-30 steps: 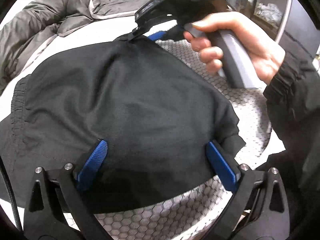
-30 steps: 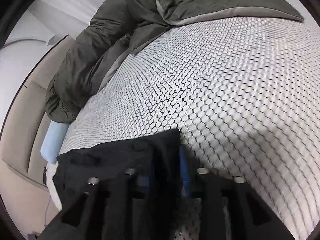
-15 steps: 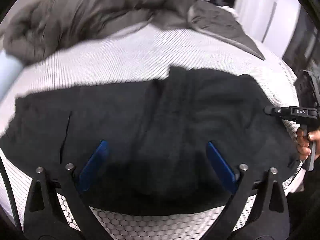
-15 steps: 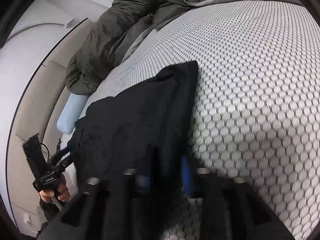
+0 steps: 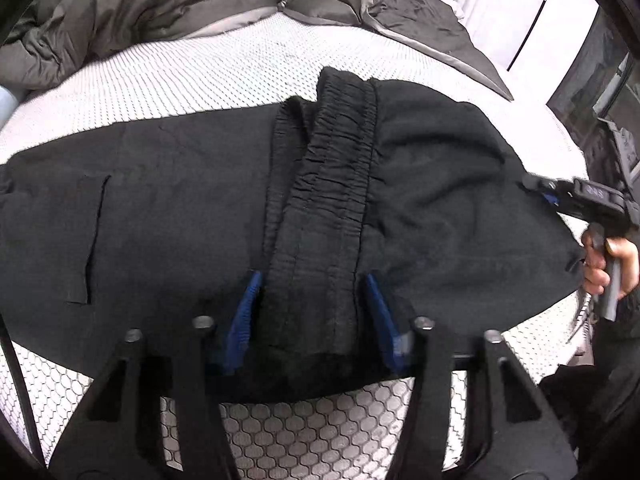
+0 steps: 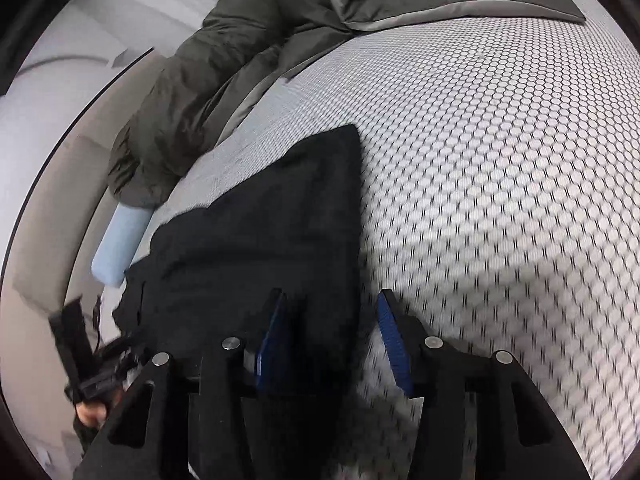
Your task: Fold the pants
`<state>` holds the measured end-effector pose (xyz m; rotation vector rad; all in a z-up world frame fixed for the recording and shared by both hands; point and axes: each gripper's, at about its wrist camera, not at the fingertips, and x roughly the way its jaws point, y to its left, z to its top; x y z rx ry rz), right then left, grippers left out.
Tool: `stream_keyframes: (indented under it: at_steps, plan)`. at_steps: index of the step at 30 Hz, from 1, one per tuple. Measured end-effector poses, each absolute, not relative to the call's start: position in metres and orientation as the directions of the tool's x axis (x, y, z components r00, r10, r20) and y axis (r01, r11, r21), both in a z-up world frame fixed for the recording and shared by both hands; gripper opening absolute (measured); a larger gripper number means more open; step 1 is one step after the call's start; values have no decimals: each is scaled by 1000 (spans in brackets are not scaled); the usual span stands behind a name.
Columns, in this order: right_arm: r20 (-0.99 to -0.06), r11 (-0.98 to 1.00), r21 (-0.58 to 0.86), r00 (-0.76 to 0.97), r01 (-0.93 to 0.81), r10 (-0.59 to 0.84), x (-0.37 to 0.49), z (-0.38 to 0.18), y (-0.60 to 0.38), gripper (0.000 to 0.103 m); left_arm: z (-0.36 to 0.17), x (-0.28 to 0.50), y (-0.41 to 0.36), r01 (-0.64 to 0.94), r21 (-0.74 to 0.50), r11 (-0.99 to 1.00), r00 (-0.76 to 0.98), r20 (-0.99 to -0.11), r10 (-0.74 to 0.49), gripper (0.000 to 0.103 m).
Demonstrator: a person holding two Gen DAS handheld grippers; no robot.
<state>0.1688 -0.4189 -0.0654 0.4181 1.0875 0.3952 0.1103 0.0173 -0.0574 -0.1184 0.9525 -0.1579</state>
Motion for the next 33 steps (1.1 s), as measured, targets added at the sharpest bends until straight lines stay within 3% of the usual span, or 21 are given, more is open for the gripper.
stream_keyframes:
  at_steps: [1,3,7,9,13,16,18,20,28,29,31,32,33]
  plan:
    - [-769,860,497,402,-114,498,166,-66,-415,48,-56,106,16,73,-191,979,574,-794,-198,40]
    - [-768,860,495,403,-120,498,157,-65,-417,48,-46,102,19,98,-274,957,583,-764,-279,10]
    - [-772,863,490,398,-125,496,147,-67,-424,48,-31,89,16,182,-250,951,571,-760,-309,10]
    - [-774,864,484,394,-137,496,141,-66,-427,49,-43,93,17,157,-205,966,536,-804,-258,14]
    - [-773,860,499,390,-112,500,137,-65,-440,51,-42,94,24,151,-221,964,527,-806,-267,24]
    - [-775,863,493,396,-109,493,129,-61,-445,53,-28,92,34,107,-204,973,576,-785,-228,43]
    - [-772,863,493,401,-112,493,121,-58,-446,54,-17,95,40,80,-221,972,621,-751,-222,68]
    - [-767,859,497,403,-120,500,114,-55,-444,54,-7,108,39,57,-237,970,659,-720,-215,77]
    - [-759,840,510,363,-183,540,107,-57,-423,55,2,211,8,117,-237,965,628,-735,-256,77]
    - [-759,839,509,359,-192,542,105,-58,-421,55,-1,221,6,119,-260,958,611,-741,-277,72]
    - [-764,840,498,350,-215,542,103,-60,-419,55,-10,239,3,122,-275,954,577,-762,-294,47]
    - [-767,842,493,346,-220,540,101,-61,-419,55,-17,249,2,129,-266,955,553,-780,-292,19]
    - [-767,841,494,344,-221,541,100,-63,-419,55,-23,256,1,126,-259,958,540,-792,-285,17]
